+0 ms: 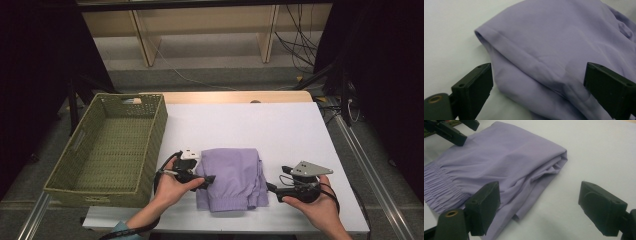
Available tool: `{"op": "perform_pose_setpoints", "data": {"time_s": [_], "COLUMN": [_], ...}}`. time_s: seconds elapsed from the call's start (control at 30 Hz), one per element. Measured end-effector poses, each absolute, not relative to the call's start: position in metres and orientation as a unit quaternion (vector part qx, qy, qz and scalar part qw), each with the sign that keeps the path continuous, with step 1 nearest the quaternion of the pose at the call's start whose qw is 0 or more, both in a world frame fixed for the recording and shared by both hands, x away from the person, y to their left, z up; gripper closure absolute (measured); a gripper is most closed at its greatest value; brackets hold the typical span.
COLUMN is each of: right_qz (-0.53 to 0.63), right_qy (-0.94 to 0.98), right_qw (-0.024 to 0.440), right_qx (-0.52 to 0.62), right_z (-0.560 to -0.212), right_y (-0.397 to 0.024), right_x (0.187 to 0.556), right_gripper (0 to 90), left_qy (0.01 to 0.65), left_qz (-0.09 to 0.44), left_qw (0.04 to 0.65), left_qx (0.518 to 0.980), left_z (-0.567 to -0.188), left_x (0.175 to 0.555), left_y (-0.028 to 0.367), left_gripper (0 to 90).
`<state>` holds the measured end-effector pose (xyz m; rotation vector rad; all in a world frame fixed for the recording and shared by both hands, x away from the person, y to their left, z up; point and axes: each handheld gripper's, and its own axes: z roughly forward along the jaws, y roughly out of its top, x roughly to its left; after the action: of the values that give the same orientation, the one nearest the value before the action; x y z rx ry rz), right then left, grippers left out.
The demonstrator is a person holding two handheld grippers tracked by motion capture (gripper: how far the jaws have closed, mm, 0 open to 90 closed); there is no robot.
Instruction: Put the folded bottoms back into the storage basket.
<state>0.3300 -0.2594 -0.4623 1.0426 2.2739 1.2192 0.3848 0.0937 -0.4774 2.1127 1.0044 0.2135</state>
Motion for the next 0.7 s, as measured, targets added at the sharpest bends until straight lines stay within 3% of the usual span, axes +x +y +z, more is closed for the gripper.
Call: {"op": "perform_pose_setpoints", "data": {"time_s": [0.37,0.7], "right_qz": [0.428,0.428], "right_qy": [0.808,0.806], "right_qw": [0.181,0.182], "right_qx": [0.363,0.365], "right_z": [-0.463,-0.463], "right_y": [-0.258,-0.257], "right_x": [0.330,0.330], "right_gripper": [18.6,18.3], "left_qy": [0.415,0.415], "left_qz": [0.080,0.074], "left_qw": [0.361,0.358], "left_qx": [0.832,0.833], "left_z": [-0.488,-0.491], "left_x": [0.381,0.380], "left_y": [0.087,0.077], "left_gripper": [3.8,7.2]}}
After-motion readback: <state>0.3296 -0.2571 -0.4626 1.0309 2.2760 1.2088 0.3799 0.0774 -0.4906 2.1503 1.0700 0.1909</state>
